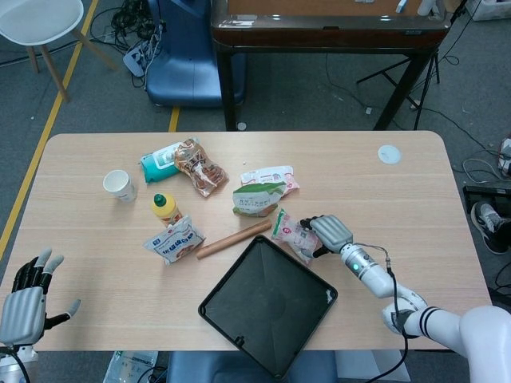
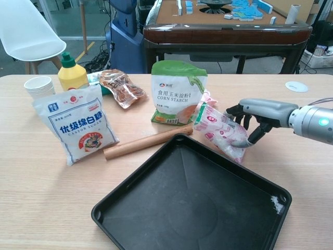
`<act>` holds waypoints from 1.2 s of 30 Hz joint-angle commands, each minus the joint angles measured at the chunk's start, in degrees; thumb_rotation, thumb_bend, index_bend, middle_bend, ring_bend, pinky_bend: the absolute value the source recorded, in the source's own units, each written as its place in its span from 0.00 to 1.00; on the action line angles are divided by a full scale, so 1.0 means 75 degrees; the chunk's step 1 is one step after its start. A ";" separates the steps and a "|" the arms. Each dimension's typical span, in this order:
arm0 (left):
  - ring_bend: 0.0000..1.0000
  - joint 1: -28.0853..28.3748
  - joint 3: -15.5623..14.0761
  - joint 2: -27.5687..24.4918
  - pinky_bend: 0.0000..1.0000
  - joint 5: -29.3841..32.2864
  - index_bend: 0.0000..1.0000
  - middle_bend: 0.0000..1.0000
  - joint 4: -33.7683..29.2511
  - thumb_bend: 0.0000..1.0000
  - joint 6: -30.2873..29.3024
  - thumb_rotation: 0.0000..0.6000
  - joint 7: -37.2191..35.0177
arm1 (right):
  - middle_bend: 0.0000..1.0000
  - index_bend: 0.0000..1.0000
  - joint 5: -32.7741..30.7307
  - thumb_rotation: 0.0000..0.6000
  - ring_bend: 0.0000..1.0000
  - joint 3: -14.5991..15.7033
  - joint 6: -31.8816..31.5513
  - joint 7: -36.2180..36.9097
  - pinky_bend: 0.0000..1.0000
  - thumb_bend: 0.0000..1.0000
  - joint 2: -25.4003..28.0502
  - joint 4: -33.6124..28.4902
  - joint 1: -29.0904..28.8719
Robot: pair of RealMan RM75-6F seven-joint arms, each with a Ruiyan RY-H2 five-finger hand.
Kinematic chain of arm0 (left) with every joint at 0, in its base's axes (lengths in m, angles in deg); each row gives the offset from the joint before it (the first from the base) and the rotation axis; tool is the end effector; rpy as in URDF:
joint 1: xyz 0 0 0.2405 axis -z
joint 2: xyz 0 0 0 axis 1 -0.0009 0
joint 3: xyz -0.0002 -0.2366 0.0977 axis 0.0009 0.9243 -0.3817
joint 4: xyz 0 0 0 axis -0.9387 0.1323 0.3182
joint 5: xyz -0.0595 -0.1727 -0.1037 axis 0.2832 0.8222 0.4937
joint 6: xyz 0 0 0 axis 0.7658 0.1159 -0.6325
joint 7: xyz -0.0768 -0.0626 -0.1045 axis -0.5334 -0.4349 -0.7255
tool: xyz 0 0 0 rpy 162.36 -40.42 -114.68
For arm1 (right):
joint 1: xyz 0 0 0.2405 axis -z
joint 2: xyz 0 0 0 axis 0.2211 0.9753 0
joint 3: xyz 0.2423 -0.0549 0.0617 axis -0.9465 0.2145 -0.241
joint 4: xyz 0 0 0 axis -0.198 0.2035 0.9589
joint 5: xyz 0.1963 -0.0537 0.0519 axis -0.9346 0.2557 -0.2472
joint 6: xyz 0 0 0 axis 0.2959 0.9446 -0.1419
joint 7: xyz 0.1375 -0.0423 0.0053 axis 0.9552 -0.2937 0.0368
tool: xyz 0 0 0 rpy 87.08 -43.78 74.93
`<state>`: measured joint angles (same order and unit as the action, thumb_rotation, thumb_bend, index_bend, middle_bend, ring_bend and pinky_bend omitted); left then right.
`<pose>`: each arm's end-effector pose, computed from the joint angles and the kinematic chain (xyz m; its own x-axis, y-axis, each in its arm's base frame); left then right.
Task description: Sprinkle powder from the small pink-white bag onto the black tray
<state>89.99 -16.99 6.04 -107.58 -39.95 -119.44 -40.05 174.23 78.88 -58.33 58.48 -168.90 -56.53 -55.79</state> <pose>-0.3034 0.1544 0.1172 0.3146 -0.0306 0.9487 0.9422 0.1316 -0.3081 -0.2234 -0.3631 -0.0366 0.3633 -0.4574 0.8117 -0.9061 -0.3762 0.1936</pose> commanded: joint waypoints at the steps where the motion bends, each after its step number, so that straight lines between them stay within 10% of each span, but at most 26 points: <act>1: 0.04 0.0003 0.0000 -0.0010 0.03 -0.0016 0.14 0.05 -0.0010 0.18 -0.0002 1.00 -0.0003 | 0.48 0.52 0.0322 1.00 0.43 0.0102 -0.0237 0.0131 0.47 0.60 0.0262 -0.0161 -0.0019; 18: 0.04 -0.0065 0.0007 -0.0086 0.03 -0.0118 0.14 0.05 -0.0093 0.18 -0.0165 1.00 -0.0044 | 0.49 0.52 0.1236 1.00 0.44 0.0309 0.0413 -0.3170 0.47 0.60 0.2135 -0.2817 -0.0989; 36: 0.04 -0.0123 -0.0030 -0.0091 0.03 -0.0211 0.14 0.05 -0.0105 0.18 -0.0234 1.00 -0.0089 | 0.49 0.52 0.0883 1.00 0.44 0.0363 0.0398 -0.5967 0.47 0.60 0.2441 -0.3607 -0.0816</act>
<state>89.07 -17.20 5.37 -109.16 -40.72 -121.21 -40.73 181.07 81.79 -54.51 14.45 -150.77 -83.31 -62.33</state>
